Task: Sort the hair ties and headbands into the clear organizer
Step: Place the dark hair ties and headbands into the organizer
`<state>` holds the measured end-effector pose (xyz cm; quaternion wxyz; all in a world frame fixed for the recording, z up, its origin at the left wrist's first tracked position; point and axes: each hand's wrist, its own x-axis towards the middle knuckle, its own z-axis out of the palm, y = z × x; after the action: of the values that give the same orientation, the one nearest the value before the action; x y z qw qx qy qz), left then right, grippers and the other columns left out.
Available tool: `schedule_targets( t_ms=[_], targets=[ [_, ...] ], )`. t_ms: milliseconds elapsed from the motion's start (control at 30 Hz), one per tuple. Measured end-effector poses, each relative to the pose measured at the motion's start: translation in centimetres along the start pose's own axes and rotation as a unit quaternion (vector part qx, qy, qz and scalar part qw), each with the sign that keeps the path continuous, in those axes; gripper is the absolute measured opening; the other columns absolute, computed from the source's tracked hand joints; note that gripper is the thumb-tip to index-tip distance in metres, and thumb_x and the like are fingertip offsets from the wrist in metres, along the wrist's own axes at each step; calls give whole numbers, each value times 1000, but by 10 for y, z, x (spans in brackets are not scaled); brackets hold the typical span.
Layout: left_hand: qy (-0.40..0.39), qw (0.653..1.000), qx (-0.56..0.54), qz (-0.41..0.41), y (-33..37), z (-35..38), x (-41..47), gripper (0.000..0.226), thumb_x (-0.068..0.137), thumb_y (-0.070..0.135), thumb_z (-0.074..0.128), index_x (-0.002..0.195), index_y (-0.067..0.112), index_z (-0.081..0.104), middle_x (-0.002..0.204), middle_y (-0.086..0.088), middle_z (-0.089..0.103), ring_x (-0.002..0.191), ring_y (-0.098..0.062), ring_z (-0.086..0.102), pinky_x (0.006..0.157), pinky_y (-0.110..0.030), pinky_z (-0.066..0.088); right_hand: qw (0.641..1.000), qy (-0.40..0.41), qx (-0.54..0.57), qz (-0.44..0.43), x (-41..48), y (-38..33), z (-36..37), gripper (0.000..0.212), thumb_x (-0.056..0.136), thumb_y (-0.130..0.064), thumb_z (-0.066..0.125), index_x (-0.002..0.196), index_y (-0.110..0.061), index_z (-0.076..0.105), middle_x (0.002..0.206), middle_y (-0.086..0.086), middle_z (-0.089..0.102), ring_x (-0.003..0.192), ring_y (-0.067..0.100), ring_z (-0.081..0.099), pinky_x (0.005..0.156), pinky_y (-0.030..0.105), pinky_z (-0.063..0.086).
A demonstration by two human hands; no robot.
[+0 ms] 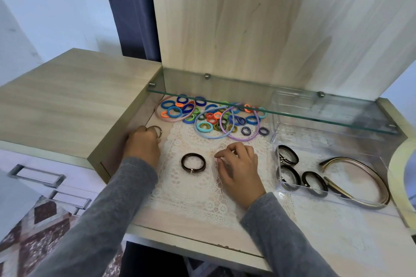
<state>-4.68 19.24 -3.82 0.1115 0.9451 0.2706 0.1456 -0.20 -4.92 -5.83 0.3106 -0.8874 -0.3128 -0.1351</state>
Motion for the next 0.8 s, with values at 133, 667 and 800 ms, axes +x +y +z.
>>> schedule_targets(
  t_ms=[133, 667, 800],
  targets=[
    [5, 1000, 5, 5, 3, 0, 1, 10, 87, 0, 55, 89, -3, 65, 93, -20, 59, 80, -37, 57, 63, -33, 38, 998, -18, -62, 12, -1, 1, 2, 22, 86, -28, 52, 104, -21, 63, 105, -2, 51, 99, 19, 41, 82, 35, 37],
    [178, 933, -145, 277, 2, 13, -45, 10, 85, 18, 54, 90, 20, 62, 92, -2, 50, 82, -22, 49, 71, -31, 38, 979, -143, -139, 48, 0, -3, 2, 65, 87, -48, 9, 144, -26, 33, 154, -1, 25, 141, 21, 20, 116, 44, 9],
    [165, 916, -129, 343, 5, 15, -51, 20, 80, 11, 60, 91, 27, 57, 89, 0, 50, 78, -20, 49, 73, -28, 33, 979, -144, -137, 51, -1, -2, 2, 62, 89, -48, 12, 143, -26, 33, 154, -1, 25, 142, 21, 19, 116, 44, 8]
  ],
)
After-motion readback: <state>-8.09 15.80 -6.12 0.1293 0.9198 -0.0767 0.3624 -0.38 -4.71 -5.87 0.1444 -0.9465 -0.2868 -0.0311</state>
